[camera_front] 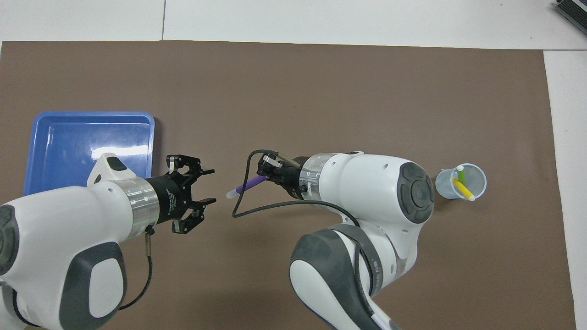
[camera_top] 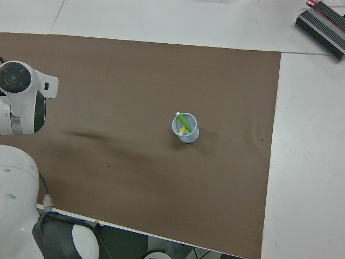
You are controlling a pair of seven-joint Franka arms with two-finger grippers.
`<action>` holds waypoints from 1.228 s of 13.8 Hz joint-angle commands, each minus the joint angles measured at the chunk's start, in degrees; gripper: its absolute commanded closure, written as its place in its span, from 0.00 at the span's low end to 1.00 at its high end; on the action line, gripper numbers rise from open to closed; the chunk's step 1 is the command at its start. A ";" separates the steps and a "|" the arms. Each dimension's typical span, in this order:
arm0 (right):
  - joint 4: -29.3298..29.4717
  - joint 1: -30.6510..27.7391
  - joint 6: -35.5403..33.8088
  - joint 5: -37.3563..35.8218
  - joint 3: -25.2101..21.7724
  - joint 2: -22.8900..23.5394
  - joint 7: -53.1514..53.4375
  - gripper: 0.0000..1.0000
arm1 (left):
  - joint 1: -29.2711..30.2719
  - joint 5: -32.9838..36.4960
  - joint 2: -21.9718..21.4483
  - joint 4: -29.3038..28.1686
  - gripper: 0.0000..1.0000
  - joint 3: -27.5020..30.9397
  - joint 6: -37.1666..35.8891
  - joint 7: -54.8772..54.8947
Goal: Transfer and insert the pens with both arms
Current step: 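Open the left gripper while the right gripper pulls the pen away, then carry the purple pen to the white cup with the right gripper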
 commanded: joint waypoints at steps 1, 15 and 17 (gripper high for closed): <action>-3.67 -1.45 -4.69 -3.25 0.22 -3.11 -4.93 1.00 | 5.55 -0.83 -3.69 -1.55 0.40 0.31 -10.49 19.36; -2.80 -24.63 -32.83 -40.07 0.22 -10.15 -65.07 1.00 | 26.23 18.31 -1.95 5.99 0.24 0.40 -28.10 87.63; -2.62 -27.11 -31.70 -43.68 0.22 -9.80 -73.54 1.00 | 26.76 20.26 0.59 10.55 0.00 0.40 -30.12 87.72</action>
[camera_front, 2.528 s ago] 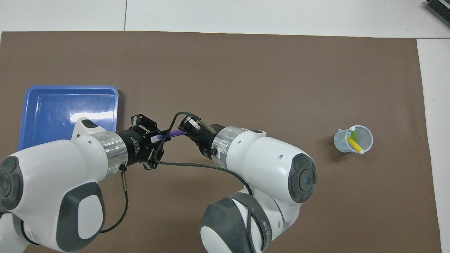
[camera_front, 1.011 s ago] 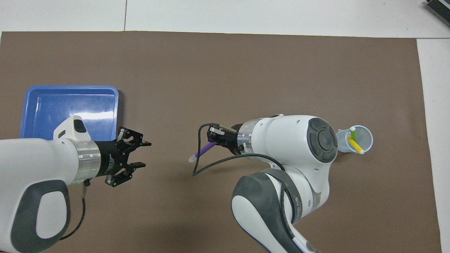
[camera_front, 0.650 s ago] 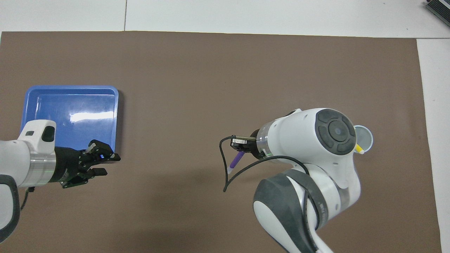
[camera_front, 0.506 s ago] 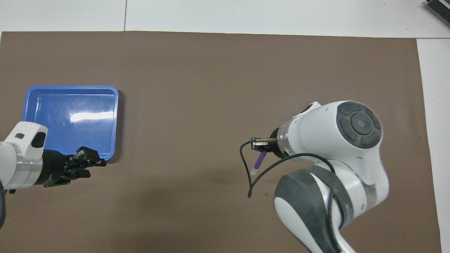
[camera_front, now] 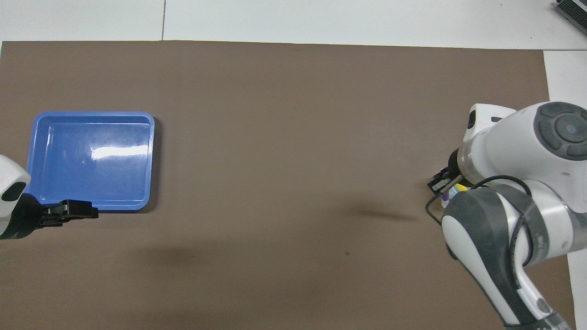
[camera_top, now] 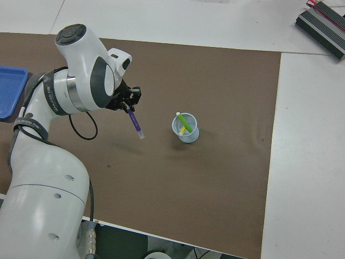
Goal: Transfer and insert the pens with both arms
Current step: 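Carry the purple pen to the white cup with the right gripper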
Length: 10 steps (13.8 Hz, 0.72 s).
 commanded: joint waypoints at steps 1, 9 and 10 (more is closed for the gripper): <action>0.03 -2.15 0.83 -4.09 0.80 -0.24 -9.20 1.00 | 1.40 2.18 4.53 7.75 0.00 -0.52 -4.63 1.15; -4.97 -4.18 11.55 -4.63 0.89 0.29 -10.90 1.00 | -0.08 5.70 9.99 17.27 0.00 -1.14 -5.00 0.27; -5.76 -4.18 12.43 -4.55 0.89 0.29 -10.63 1.00 | -1.13 5.70 9.99 17.36 0.00 -1.05 -4.65 0.19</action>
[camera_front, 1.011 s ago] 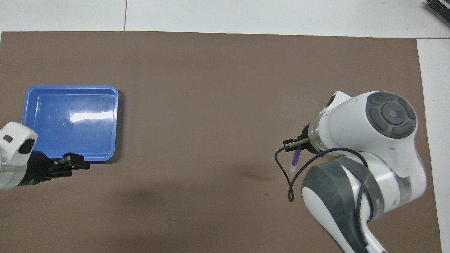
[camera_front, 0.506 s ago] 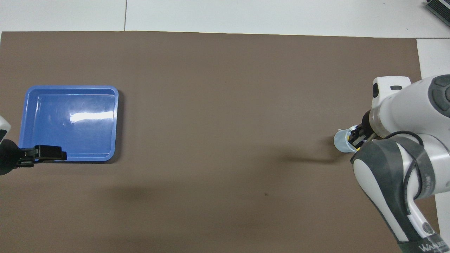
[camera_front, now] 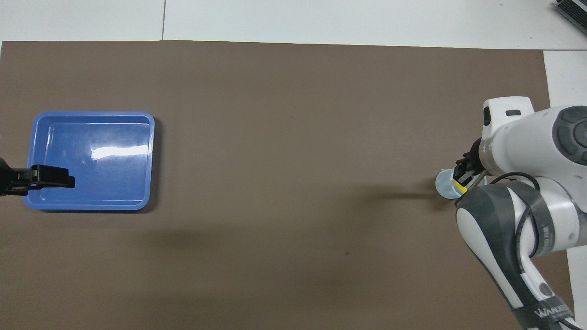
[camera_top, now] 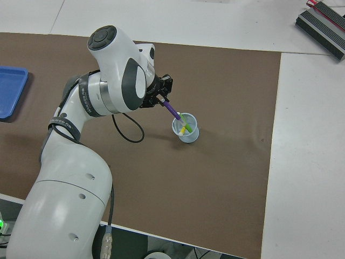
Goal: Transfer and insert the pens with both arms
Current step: 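Carry the purple pen to the white cup with the right gripper, then lower the purple pen into the white cup and open the right gripper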
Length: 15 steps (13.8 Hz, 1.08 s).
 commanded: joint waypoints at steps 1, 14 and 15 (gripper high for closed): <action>-2.99 -1.02 3.15 -0.22 0.53 -0.47 -0.11 1.00 | -1.75 1.61 1.45 1.96 0.00 -0.01 -0.10 -0.40; 6.39 -1.29 -12.10 6.88 0.88 -1.44 9.89 0.00 | -11.42 5.83 8.22 16.37 0.00 5.62 -8.36 -3.83; 8.32 -1.20 -14.75 7.77 0.97 -1.44 11.92 0.00 | -11.50 5.83 8.13 16.37 0.00 5.62 -8.62 -3.83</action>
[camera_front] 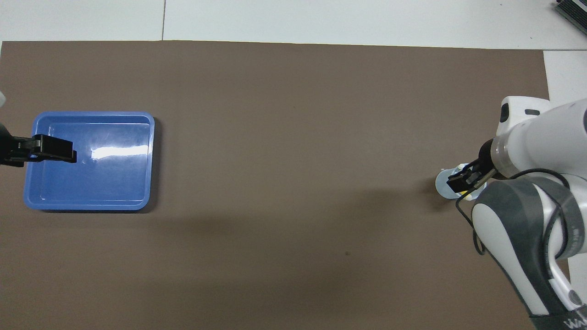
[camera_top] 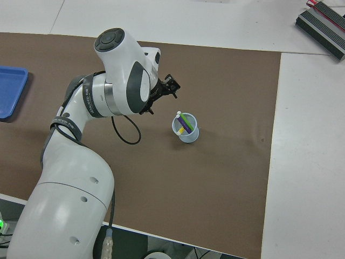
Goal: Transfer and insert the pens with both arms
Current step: 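Lower the purple pen into the white cup and open the right gripper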
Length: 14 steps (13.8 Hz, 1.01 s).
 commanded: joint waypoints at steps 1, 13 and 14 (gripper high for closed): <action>5.49 -0.35 -7.27 2.53 0.60 0.11 5.67 0.00 | -1.43 1.26 1.19 1.92 0.00 0.99 -2.42 -0.98; 15.80 -8.35 -13.62 2.54 8.33 4.50 11.40 0.00 | -2.31 2.40 1.54 2.89 0.00 1.61 -2.07 -0.71; 15.62 -8.26 -13.80 2.54 8.33 4.33 11.57 0.00 | -2.31 2.40 1.62 2.89 0.00 1.70 -1.81 -0.62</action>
